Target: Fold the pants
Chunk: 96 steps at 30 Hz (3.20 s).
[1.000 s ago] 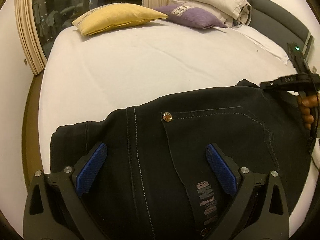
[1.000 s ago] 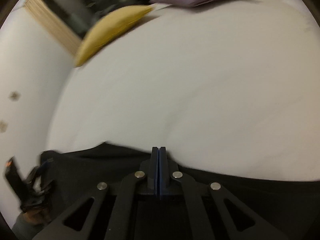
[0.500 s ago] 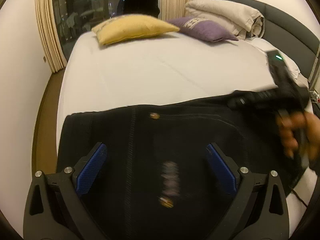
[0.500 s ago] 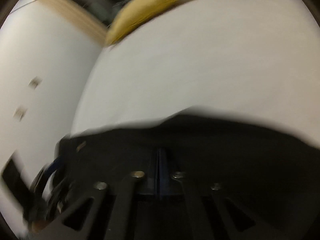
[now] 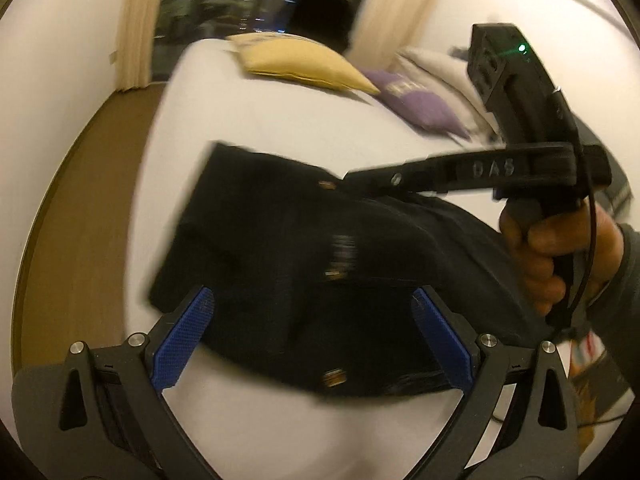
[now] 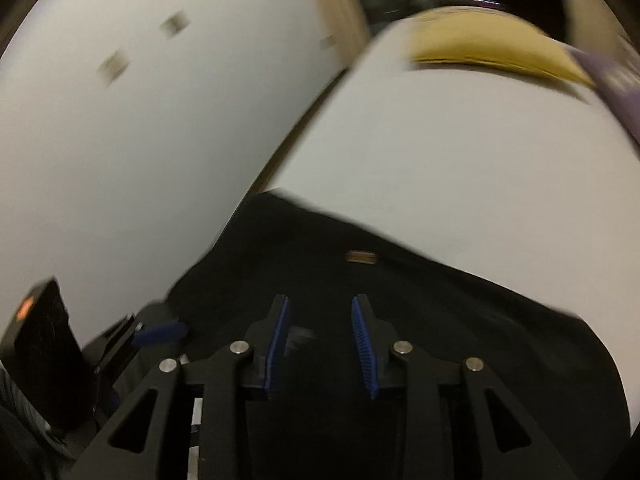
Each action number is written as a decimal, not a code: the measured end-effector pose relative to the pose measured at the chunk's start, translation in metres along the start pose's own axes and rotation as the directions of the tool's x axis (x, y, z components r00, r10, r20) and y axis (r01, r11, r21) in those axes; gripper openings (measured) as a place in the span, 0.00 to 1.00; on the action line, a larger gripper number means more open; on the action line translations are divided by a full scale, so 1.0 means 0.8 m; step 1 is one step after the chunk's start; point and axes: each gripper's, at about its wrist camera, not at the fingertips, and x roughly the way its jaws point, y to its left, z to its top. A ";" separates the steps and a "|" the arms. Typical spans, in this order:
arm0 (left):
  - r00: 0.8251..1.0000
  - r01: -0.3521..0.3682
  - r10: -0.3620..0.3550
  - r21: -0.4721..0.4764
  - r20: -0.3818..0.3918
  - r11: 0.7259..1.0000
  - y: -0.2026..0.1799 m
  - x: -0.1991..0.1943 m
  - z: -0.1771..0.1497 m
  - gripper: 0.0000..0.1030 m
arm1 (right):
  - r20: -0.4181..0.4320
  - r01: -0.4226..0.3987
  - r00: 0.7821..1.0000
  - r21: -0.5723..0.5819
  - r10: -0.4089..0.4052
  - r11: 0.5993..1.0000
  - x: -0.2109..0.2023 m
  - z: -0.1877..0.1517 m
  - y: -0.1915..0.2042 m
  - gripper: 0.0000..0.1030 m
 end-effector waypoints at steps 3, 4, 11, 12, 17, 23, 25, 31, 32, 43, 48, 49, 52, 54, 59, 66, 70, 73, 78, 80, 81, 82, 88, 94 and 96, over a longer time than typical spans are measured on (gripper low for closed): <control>1.000 -0.020 0.021 -0.070 0.007 0.997 0.031 -0.012 -0.011 0.98 | -0.070 -0.009 0.998 -0.049 0.006 0.999 0.053 0.024 0.018 0.33; 1.000 -0.021 0.022 -0.096 0.010 0.995 0.040 -0.016 -0.016 0.98 | -0.085 -0.009 0.996 -0.057 0.004 0.998 0.061 0.025 0.017 0.33; 0.998 -0.041 0.052 -0.264 0.036 0.964 0.097 -0.029 -0.034 0.97 | -0.051 0.147 0.988 -0.012 -0.147 0.989 0.102 0.064 -0.033 0.00; 0.999 -0.036 0.046 -0.264 0.030 0.964 0.097 -0.027 -0.035 0.97 | -0.044 0.164 0.985 -0.016 -0.165 0.986 0.101 0.067 -0.033 0.00; 0.998 -0.032 0.041 -0.220 0.037 0.975 0.084 -0.038 -0.044 0.98 | -0.035 0.254 0.966 -0.075 -0.257 0.964 0.117 0.076 -0.013 0.00; 0.987 -0.010 0.041 -0.198 0.154 0.980 0.076 -0.076 -0.025 0.97 | 0.130 0.089 0.987 0.051 -0.095 0.995 0.031 0.050 0.040 0.38; 0.984 0.022 0.007 -0.161 0.179 0.987 0.067 -0.077 -0.008 0.97 | 0.218 0.068 0.971 0.135 -0.096 0.988 -0.015 0.018 0.033 0.44; 0.986 0.037 -0.040 0.023 0.161 0.999 0.008 -0.021 0.040 0.97 | 0.093 0.043 0.992 0.349 -0.080 0.936 -0.020 -0.129 -0.036 0.35; 0.994 0.038 -0.045 0.067 0.102 0.997 -0.003 0.001 0.041 0.98 | 0.130 0.016 0.989 0.343 -0.065 0.939 -0.029 -0.151 -0.046 0.25; 0.982 -0.161 0.173 0.144 -0.080 0.976 0.010 0.057 0.027 0.96 | 0.335 -0.030 0.909 0.648 -0.249 0.761 -0.196 -0.304 -0.166 0.35; 0.991 -0.134 0.126 0.308 0.046 0.942 -0.089 0.027 0.035 0.95 | 0.321 -0.050 0.928 0.609 -0.189 0.792 -0.184 -0.329 -0.179 0.49; 0.993 -0.121 0.114 0.363 0.041 0.924 -0.113 0.034 0.030 0.96 | 0.291 -0.030 0.935 0.633 -0.202 0.773 -0.176 -0.333 -0.192 0.49; 0.982 -0.128 0.177 0.447 -0.069 0.885 -0.135 0.084 0.011 0.97 | 0.301 -0.064 0.929 0.701 -0.214 0.711 -0.201 -0.389 -0.236 0.33; 0.970 -0.130 0.207 0.446 -0.128 0.886 -0.124 0.112 0.002 0.98 | 0.295 -0.040 0.917 0.738 -0.268 0.674 -0.235 -0.425 -0.253 0.33; 0.965 -0.121 0.203 0.410 -0.163 0.904 -0.113 0.113 0.016 0.98 | 0.253 0.021 0.848 0.861 -0.465 0.508 -0.343 -0.554 -0.315 0.12; 0.974 -0.158 0.213 0.437 -0.079 0.885 -0.158 0.061 0.037 0.97 | 0.332 -0.091 0.675 0.923 -0.658 0.373 -0.441 -0.628 -0.327 0.36; 0.964 -0.136 0.224 0.460 -0.143 0.877 -0.167 0.097 0.028 0.97 | 0.419 -0.119 0.806 0.806 -0.417 0.579 -0.388 -0.576 -0.335 0.51; 0.946 -0.133 0.239 0.411 -0.219 0.902 -0.150 0.133 0.019 0.99 | 0.383 -0.109 0.827 0.828 -0.412 0.551 -0.374 -0.608 -0.376 0.24; 0.945 -0.137 0.243 0.412 -0.220 0.901 -0.150 0.143 0.028 0.99 | 0.331 -0.211 0.664 0.943 -0.671 0.256 -0.446 -0.708 -0.414 0.07; 0.943 -0.143 0.252 0.416 -0.219 0.898 -0.154 0.144 0.027 0.99 | 0.402 -0.274 0.592 0.916 -0.699 0.295 -0.466 -0.699 -0.406 0.35; 0.941 -0.151 0.260 0.420 -0.216 0.895 -0.156 0.147 0.026 1.00 | 0.469 -0.307 0.564 0.883 -0.680 0.354 -0.476 -0.690 -0.406 0.38; 0.939 -0.157 0.268 0.424 -0.215 0.892 -0.157 0.150 0.026 1.00 | 0.523 -0.328 0.559 0.852 -0.644 0.407 -0.481 -0.675 -0.409 0.43; 0.935 -0.157 0.273 0.426 -0.228 0.891 -0.152 0.139 0.016 1.00 | 0.380 -0.152 0.786 0.883 -0.488 0.443 -0.379 -0.550 -0.471 0.62; 0.938 -0.147 0.262 0.425 -0.227 0.893 -0.160 0.129 0.010 1.00 | 0.246 -0.205 0.680 0.968 -0.691 0.143 -0.428 -0.660 -0.492 0.33; 0.939 -0.149 0.263 0.424 -0.223 0.893 -0.159 0.132 0.012 1.00 | 0.302 -0.248 0.633 0.951 -0.713 0.183 -0.451 -0.670 -0.470 0.49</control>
